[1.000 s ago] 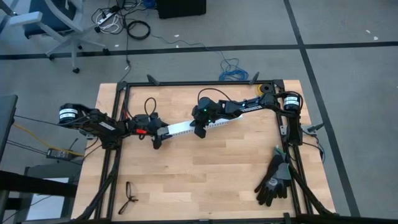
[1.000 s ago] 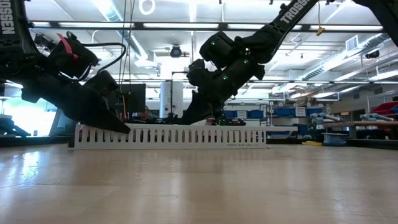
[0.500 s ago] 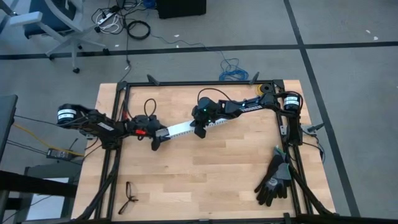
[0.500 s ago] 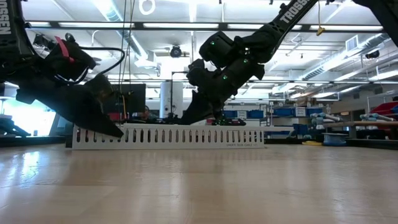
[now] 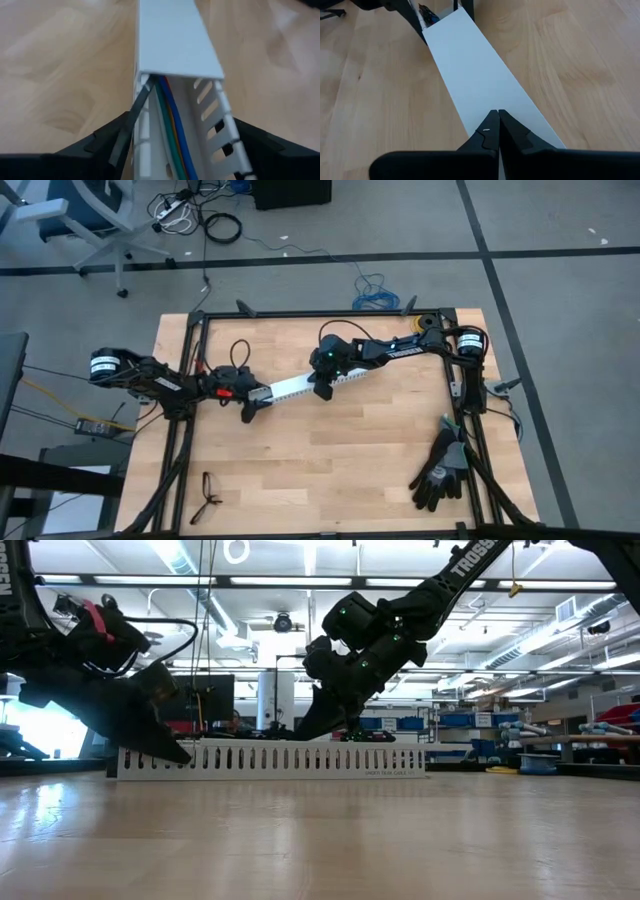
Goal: Ziptie cables
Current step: Close the white cable duct with the white cable duct cover
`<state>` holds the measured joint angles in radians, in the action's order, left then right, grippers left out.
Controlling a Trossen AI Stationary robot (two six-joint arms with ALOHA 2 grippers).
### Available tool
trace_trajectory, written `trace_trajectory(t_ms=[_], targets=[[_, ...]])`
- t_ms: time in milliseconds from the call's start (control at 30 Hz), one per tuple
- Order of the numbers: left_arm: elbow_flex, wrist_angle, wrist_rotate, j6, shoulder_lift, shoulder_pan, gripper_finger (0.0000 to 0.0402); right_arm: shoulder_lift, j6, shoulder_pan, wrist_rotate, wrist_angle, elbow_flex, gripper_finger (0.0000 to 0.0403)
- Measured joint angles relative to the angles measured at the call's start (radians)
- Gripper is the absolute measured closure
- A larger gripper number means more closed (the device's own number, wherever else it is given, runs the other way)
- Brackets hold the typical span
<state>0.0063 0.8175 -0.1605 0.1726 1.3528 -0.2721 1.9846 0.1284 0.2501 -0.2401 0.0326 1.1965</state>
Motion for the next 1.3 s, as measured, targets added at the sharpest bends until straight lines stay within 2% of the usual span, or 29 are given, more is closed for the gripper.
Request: trace_trajectory(t_ms=[233,433,633,1067,1300], targets=[[0.001,-0.026,0.075,-0.004,0.0,0.001,0.011,0.0,0.0,0.002,0.005,-0.004,-0.001,0.0403],[0.009,-0.023,0.08,-0.013,0.001,0.0,0.011,0.0,0.0,0.0,0.005,-0.01,-0.002,0.0403],[0.014,0.067,0.085,-0.09,0.001,0.0,0.011,0.0,0.0,0.0,0.005,-0.01,-0.002,0.0403],[0.01,0.005,0.062,-0.084,0.001,0.0,0.0112,0.0,0.0,0.0,0.001,-0.01,-0.001,0.0403],[0.01,0.006,0.085,-0.09,0.001,0.0,0.0158,0.0,0.0,0.0,0.001,-0.01,-0.001,0.0403]])
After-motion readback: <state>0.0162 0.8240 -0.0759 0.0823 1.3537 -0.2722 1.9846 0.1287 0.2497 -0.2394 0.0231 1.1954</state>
